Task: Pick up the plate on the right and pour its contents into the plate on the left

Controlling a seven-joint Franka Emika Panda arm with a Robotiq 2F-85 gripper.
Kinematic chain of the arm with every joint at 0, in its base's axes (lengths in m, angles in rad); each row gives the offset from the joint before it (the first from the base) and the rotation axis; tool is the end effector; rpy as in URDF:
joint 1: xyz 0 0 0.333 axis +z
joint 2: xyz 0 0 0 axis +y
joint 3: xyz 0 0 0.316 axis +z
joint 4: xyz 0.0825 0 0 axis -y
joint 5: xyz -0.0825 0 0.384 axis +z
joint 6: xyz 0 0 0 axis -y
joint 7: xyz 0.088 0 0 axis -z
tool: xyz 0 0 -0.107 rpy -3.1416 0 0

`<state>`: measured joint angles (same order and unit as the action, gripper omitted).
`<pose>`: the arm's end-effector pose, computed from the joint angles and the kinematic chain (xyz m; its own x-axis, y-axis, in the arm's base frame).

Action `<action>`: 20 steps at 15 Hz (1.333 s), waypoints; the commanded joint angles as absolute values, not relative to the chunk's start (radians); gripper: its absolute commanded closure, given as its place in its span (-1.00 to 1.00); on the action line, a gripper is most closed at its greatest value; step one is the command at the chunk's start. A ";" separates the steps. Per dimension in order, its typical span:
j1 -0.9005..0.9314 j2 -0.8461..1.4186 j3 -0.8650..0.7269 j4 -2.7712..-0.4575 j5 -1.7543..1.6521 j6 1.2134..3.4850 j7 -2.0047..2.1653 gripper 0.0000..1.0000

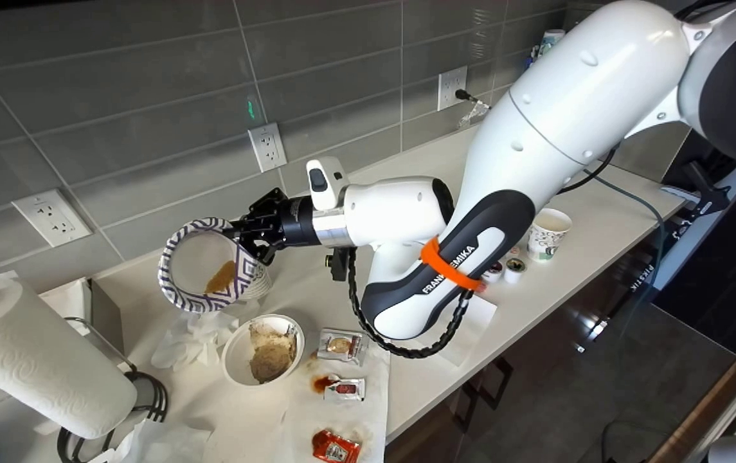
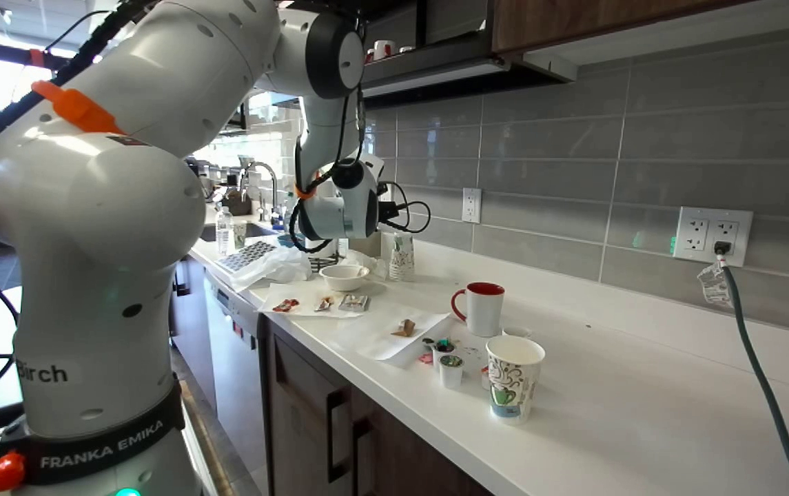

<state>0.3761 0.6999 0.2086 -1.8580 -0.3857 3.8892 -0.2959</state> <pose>0.5427 0.3862 0.3154 -0.1416 0.4010 0.9051 0.7426 -0.5615 0.3650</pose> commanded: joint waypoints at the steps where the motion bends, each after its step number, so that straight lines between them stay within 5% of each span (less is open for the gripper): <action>1: 0.386 0.705 0.191 -1.869 -0.421 3.946 -0.304 0.96; 20: 0.385 0.716 0.181 -1.856 -0.457 4.030 -0.289 0.83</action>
<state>0.3761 0.7169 0.1946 -1.8586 -0.4529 4.0296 -0.3005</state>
